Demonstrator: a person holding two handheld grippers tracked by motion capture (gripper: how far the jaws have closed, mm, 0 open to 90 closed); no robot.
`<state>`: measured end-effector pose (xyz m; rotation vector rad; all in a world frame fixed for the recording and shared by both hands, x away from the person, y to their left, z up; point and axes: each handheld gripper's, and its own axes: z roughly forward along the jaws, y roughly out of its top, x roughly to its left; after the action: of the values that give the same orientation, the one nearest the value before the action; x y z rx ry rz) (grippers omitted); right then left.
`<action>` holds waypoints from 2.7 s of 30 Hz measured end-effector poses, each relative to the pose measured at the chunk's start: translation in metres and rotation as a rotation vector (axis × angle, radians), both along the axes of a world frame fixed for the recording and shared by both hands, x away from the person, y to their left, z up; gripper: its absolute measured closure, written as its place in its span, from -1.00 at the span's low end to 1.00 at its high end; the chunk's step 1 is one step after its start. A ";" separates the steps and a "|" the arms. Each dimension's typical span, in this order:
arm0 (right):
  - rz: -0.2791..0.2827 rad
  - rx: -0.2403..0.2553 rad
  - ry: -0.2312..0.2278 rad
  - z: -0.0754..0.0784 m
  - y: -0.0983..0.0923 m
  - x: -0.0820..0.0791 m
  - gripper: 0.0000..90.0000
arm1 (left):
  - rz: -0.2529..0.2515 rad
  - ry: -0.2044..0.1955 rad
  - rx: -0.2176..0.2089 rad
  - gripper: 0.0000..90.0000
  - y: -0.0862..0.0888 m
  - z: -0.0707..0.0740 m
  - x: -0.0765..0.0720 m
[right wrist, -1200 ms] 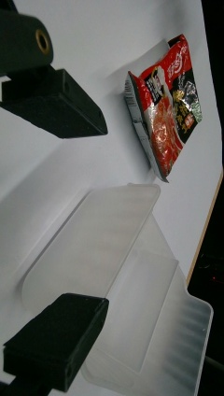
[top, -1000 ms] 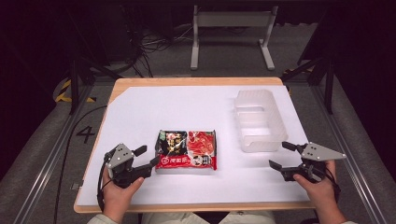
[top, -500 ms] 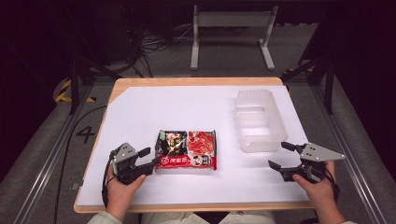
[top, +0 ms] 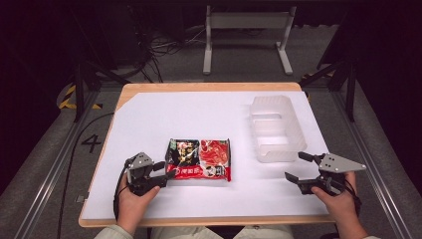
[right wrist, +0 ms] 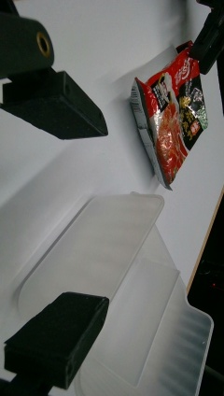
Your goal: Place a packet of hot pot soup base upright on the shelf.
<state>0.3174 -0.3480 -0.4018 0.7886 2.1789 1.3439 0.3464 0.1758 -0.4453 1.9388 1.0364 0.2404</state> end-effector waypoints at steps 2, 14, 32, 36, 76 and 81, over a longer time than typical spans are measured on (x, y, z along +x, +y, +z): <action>0.009 0.002 0.007 0.000 0.000 0.001 -0.67 | 0.002 0.003 -0.008 -0.01 -0.001 0.000 0.001; 0.019 -0.007 0.009 -0.001 0.001 0.000 -0.68 | 0.005 0.075 0.008 0.04 -0.005 -0.003 0.007; 0.023 -0.013 0.008 -0.001 0.001 0.000 -0.68 | 0.040 0.087 0.024 0.23 -0.012 -0.006 0.010; 0.023 -0.014 0.007 -0.001 0.001 0.000 -0.69 | 0.052 0.112 -0.009 0.26 -0.010 -0.010 0.012; 0.014 -0.019 0.001 -0.001 0.001 0.001 -0.69 | 0.161 0.046 -0.071 0.96 -0.026 0.016 0.015; 0.014 -0.018 -0.001 -0.001 0.000 0.001 -0.69 | 0.148 -0.021 -0.060 0.97 -0.035 0.037 0.015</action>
<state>0.3179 -0.3478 -0.4029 0.7678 2.1966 1.3288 0.3612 0.1405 -0.4083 1.8040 1.1621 0.3082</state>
